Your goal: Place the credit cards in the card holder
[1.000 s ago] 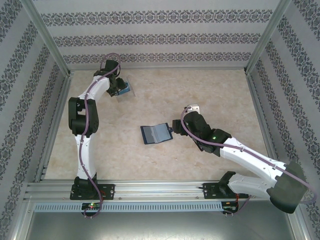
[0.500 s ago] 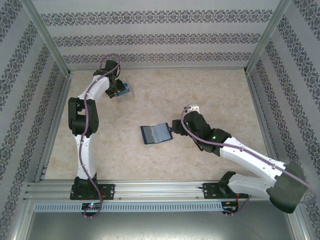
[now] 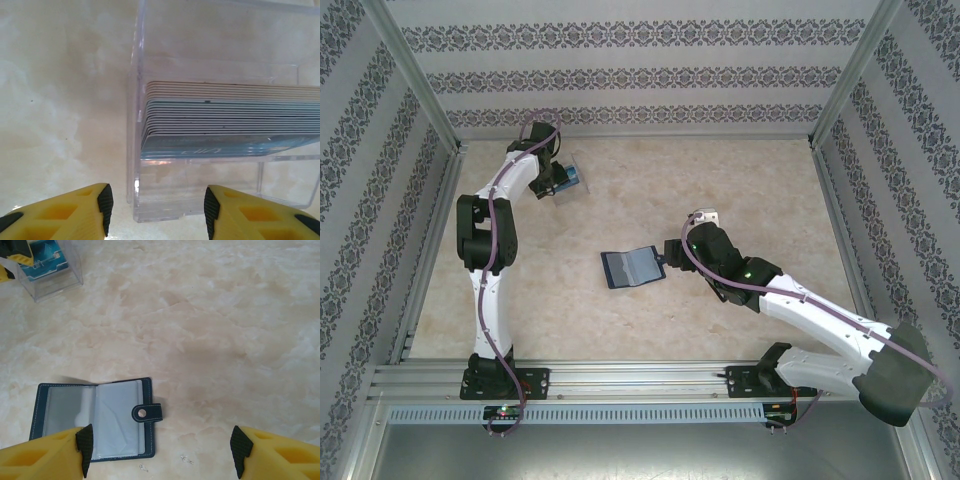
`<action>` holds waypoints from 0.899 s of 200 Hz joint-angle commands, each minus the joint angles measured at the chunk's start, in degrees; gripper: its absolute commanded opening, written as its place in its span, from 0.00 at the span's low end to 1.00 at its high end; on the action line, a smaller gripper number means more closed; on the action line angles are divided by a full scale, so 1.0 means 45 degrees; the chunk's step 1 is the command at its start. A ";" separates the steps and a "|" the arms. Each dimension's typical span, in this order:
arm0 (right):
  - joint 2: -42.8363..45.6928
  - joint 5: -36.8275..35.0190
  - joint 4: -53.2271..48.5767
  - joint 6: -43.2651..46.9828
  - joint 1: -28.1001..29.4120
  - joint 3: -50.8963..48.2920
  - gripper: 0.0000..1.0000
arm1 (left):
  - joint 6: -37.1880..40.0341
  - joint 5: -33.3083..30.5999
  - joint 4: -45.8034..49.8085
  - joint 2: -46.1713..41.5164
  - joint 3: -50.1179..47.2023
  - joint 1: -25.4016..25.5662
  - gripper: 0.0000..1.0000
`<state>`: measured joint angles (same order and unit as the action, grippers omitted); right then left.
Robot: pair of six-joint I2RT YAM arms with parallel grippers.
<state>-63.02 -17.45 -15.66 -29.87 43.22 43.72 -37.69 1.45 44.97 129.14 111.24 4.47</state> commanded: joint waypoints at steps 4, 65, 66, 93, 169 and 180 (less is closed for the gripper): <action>-0.0153 0.0126 0.0042 -0.0173 -0.0087 -0.0074 0.75 | 0.0425 -0.0391 0.0730 -0.0567 -0.0005 -0.0114 0.51; -0.0350 0.0206 0.0059 -0.0179 -0.0080 0.0059 0.75 | 0.0565 -0.0501 0.0885 -0.0175 0.0066 -0.0134 0.37; -0.0360 0.0206 0.0061 -0.0179 -0.0077 0.0064 0.75 | 0.0574 -0.0500 0.0885 -0.0169 0.0075 -0.0134 0.36; -0.0389 0.0225 0.0052 -0.0178 -0.0091 0.0106 0.75 | 0.0450 -0.0382 0.0820 -0.0157 -0.0088 -0.0134 0.29; -0.0468 0.0304 0.0238 -0.0241 -0.0084 0.0127 0.74 | -0.1700 0.0785 -0.0655 -0.0841 -0.1904 0.0387 0.10; -0.0445 0.0263 0.0253 -0.0264 -0.0088 0.0093 0.74 | -0.2113 0.0668 -0.0726 -0.0994 -0.2089 0.0625 0.09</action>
<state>-64.77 -16.60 -15.57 -30.06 43.22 43.75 -41.54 2.63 41.76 126.48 104.55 4.89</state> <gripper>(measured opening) 0.746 0.104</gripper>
